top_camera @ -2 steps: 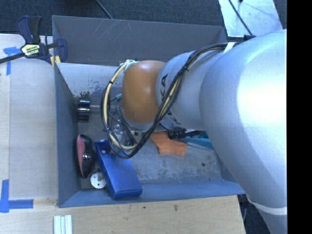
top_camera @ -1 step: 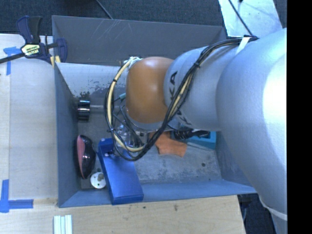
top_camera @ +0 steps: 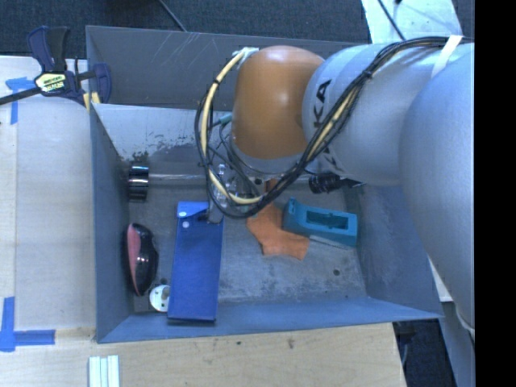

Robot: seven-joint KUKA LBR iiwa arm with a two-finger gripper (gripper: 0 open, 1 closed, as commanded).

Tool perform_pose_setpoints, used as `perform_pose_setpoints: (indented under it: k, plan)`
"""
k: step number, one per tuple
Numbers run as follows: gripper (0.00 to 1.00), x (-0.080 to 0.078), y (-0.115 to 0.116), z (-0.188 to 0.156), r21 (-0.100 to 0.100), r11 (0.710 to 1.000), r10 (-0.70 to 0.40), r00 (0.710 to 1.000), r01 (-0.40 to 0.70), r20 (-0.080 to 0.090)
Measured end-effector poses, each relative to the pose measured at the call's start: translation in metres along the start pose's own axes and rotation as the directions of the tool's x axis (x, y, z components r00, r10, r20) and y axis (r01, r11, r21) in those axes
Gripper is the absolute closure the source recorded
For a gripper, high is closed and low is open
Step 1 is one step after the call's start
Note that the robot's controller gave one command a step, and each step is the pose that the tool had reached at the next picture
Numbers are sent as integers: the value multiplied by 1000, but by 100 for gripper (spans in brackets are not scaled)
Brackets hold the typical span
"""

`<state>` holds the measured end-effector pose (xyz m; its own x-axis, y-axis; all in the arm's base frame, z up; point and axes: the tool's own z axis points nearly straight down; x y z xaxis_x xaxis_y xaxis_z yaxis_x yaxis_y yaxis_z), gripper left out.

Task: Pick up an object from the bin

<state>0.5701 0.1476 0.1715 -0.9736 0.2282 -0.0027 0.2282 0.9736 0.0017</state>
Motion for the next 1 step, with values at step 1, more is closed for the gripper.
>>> perform_pose_setpoints:
  k: [1]
  plan:
    - [100, -15, -4, -6, 0, 1000, 10, 1000, -10, 7]
